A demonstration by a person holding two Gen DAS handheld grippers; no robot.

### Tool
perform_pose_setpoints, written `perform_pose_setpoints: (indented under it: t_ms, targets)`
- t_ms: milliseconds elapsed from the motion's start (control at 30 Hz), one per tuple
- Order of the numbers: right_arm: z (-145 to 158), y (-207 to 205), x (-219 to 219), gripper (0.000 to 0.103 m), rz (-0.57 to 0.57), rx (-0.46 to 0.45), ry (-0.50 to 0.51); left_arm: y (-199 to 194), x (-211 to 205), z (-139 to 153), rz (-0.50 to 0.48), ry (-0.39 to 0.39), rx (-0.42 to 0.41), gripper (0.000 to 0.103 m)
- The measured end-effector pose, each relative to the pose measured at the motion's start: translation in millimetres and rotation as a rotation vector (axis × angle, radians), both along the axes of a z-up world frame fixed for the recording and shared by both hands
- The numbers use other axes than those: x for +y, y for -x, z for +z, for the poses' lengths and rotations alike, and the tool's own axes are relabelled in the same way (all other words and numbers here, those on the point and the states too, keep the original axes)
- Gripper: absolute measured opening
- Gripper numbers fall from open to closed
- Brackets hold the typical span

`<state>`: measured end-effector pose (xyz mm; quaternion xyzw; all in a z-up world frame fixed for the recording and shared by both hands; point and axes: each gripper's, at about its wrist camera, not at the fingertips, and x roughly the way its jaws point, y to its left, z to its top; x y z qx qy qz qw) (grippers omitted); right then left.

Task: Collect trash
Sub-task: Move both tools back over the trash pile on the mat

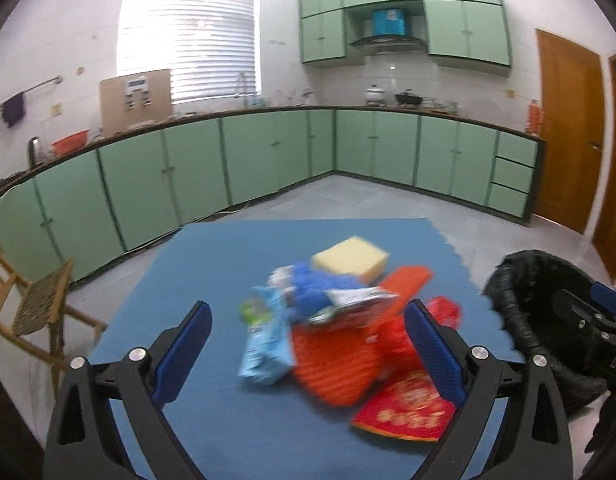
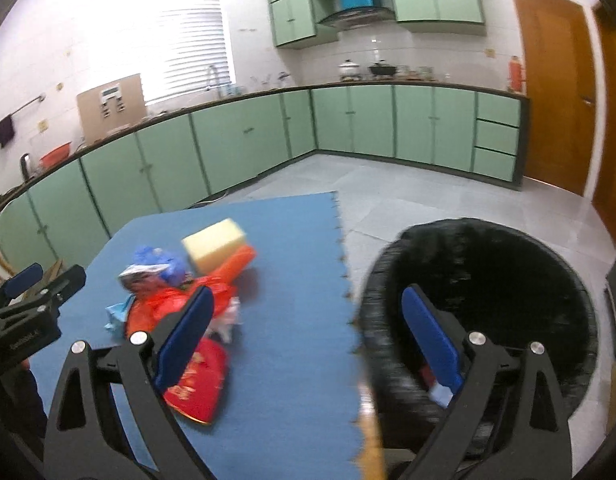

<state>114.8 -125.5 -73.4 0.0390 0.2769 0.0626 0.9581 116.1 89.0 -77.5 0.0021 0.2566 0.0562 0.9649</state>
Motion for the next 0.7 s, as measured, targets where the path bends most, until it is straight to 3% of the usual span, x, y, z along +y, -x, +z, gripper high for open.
perform_pose_setpoints:
  t_ms: [300,700]
  targets:
    - [-23,-17,67,0.092,0.113,0.034,0.018,3,43,-28,0.087,-0.035,0.051,0.095]
    - [-50,-43,97,0.092,0.170,0.102,0.039,2,77,-46,0.161,-0.015,0.084,0.094]
